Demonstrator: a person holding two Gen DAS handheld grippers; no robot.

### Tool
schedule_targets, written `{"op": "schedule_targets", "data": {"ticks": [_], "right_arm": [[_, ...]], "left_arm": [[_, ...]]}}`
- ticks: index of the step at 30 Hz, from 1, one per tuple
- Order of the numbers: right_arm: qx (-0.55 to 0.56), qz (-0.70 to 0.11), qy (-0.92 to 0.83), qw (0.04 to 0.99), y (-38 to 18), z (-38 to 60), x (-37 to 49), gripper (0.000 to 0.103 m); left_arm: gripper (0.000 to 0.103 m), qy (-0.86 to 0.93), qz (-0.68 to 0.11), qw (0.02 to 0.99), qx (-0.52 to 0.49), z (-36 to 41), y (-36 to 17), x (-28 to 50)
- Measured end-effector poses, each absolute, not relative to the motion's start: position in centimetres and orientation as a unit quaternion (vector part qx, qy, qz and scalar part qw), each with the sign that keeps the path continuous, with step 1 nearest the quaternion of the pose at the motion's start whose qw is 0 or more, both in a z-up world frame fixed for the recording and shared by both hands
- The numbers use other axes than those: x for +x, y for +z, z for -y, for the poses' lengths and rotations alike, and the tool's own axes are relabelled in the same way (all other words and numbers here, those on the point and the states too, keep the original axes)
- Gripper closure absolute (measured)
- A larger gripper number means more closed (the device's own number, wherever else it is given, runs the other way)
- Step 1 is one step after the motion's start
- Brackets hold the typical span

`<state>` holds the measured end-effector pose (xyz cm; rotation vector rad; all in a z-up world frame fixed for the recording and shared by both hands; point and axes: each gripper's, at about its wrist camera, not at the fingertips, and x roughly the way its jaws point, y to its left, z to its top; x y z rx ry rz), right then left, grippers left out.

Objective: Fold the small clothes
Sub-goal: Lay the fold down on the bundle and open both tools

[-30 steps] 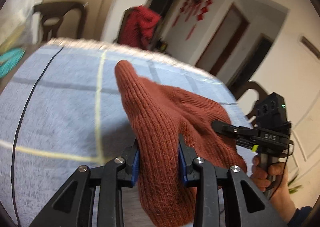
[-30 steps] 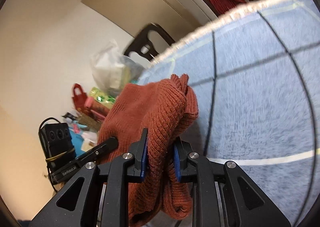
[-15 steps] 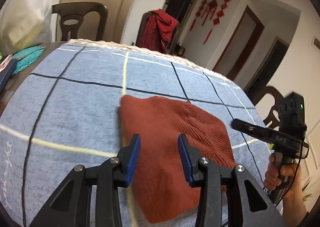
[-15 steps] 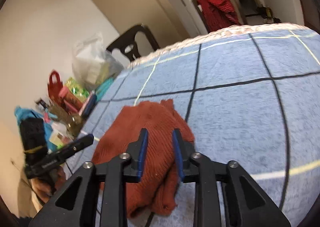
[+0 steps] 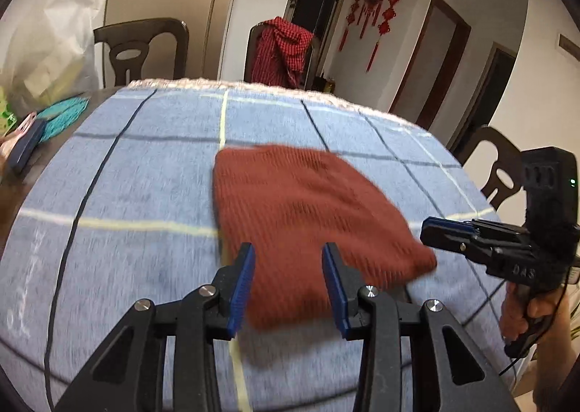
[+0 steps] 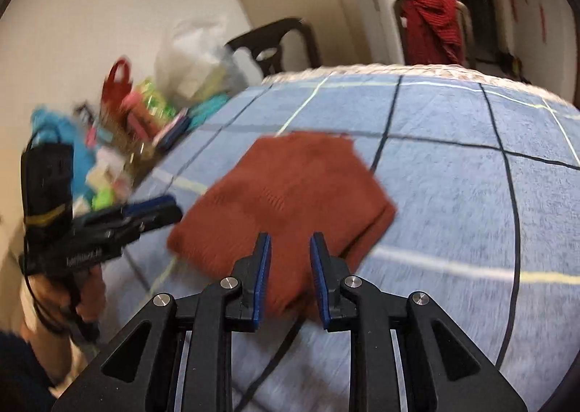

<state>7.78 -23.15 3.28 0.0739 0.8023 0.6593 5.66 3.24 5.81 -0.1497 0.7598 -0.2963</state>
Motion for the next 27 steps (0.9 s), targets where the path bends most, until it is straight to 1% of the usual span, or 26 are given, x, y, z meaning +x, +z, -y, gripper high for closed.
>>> {"op": "schedule_targets", "data": {"ticks": [5,7,15,16,18,27], "right_arm": [[-0.028,-0.405,0.273,0.872,0.6,22.1,7.4,0.080],[-0.023,-0.407,0.274,0.871,0.0,22.5,7.7,0.080],[-0.011,-0.404,0.268,0.874,0.7,23.4,6.3,0.080],[-0.014,-0.401,0.267,0.876,0.8,23.4,6.0,0.080],[-0.020,-0.393,0.266,0.880,1.3,23.5,5.3,0.074],[-0.062,-0.401,0.245,0.881,0.3,22.7,3.2,0.073]], "left_arm": [[0.062,-0.111,-0.404,0.906,-0.057,-2.6,3.2,5.6],[0.062,-0.106,-0.401,0.908,-0.056,-2.4,3.1,5.6],[0.059,-0.095,-0.405,0.907,-0.065,-2.8,3.2,4.9],[0.057,-0.093,-0.404,0.908,-0.063,-2.8,3.3,4.6],[0.055,-0.085,-0.402,0.910,-0.056,-2.8,3.4,4.1],[0.054,-0.056,-0.422,0.905,-0.023,-2.9,2.4,2.7]]}}
